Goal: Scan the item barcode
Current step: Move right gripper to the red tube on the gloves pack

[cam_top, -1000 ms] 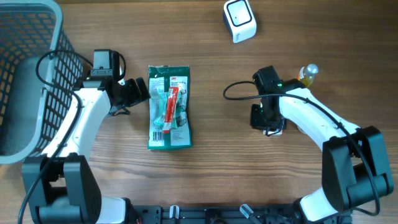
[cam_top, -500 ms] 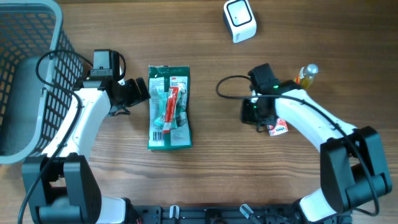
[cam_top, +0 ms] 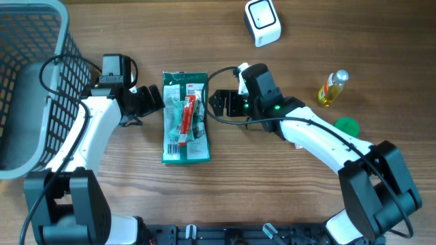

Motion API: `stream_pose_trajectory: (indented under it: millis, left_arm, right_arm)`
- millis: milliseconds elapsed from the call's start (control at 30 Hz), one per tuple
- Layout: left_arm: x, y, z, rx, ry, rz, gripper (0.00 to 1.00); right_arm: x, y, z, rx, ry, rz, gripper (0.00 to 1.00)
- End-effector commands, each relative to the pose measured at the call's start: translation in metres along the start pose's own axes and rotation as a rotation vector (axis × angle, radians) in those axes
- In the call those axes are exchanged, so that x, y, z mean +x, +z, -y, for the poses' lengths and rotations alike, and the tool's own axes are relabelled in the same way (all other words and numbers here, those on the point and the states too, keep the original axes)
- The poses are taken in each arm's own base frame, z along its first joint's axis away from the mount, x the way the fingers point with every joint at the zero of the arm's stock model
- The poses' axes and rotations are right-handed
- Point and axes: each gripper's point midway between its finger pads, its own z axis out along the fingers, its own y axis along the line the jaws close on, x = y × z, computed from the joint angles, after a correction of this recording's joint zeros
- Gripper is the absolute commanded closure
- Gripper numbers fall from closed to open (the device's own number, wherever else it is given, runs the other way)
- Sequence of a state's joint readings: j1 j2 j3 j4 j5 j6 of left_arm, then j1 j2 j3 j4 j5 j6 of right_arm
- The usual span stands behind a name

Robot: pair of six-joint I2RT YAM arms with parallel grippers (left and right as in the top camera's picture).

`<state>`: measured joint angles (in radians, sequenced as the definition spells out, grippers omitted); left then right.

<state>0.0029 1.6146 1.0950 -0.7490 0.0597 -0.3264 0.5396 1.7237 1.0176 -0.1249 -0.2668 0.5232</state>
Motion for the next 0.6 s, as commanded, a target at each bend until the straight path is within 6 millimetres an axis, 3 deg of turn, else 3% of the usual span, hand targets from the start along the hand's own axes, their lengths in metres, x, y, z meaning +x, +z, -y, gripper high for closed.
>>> stream_pose_trajectory:
  millis: [0,167,267,333,467,567]
  left_arm:
    - [0.001,0.003,-0.002,-0.010,0.006,-0.008,0.00]
    - [0.001,0.003,-0.002,-0.010,0.006,-0.008,0.00]
    - [0.001,0.003,-0.002,-0.010,0.006,-0.008,0.00]
    - [0.001,0.003,-0.002,-0.010,0.006,-0.008,0.00]
    - [0.001,0.003,-0.002,-0.010,0.006,-0.008,0.00]
    - [0.001,0.003,-0.002,-0.010,0.006,-0.008,0.00]
  right_arm:
    - [0.010,-0.002,-0.027,-0.107,-0.020,-0.047,0.01]
    - [0.019,0.002,-0.061,-0.166,-0.090,-0.033,0.19]
    - [0.024,0.006,-0.074,-0.144,-0.107,-0.004,0.50]
    - [0.029,0.009,-0.078,-0.119,-0.066,0.001,0.61]
    - [0.050,0.019,-0.096,-0.142,-0.057,-0.036,0.63]
    - [0.068,0.030,-0.096,-0.128,0.010,-0.084,0.65]
